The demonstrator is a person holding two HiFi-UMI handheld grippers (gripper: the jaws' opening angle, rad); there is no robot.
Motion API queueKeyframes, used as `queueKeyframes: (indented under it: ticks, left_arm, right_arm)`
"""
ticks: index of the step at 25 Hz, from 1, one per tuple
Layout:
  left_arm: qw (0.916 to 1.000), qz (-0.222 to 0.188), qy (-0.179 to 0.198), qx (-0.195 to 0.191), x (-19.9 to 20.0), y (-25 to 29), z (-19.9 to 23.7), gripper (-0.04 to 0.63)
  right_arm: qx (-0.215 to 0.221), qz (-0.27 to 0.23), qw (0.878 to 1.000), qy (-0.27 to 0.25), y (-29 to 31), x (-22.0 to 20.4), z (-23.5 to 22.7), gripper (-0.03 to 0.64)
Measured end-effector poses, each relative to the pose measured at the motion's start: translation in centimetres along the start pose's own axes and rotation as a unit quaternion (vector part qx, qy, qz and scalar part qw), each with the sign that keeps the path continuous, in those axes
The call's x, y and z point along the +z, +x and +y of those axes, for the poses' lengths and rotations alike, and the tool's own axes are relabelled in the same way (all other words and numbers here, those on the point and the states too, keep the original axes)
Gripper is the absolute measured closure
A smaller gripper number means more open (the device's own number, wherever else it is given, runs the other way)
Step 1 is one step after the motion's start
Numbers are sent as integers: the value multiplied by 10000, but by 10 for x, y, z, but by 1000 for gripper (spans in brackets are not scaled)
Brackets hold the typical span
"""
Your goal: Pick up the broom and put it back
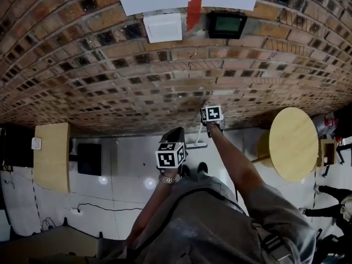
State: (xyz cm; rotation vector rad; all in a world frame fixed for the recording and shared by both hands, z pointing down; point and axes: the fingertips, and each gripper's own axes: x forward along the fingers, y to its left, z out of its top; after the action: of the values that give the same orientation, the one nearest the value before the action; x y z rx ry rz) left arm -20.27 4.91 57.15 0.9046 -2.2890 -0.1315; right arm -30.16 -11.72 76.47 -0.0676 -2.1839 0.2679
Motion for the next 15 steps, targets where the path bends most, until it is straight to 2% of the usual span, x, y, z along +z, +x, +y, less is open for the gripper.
queueKeyframes:
  ticks: [4,7,9,12,15]
  left_arm:
    - [9999,-62,-66,94,3,1,8,595]
    - [9998,-87,-17,176,8,2,14,595]
    - [9997,-92,-27,218,10,4,17,595]
    - [9998,-127,-21,171,15,10,14,595]
    - [9998,-180,56,114,22,18,10,595]
  right_arm:
    - [-109,207,9997,2,28,10,-8,468]
    - [-195,254,9995,82,34,16,-19,520]
    - [-169,284,9994,-79,33,15,-19,518]
    - [109,292,9980,-556,21,8,-6,520]
    - [494,161,9944,-915,-16,-9,21,518]
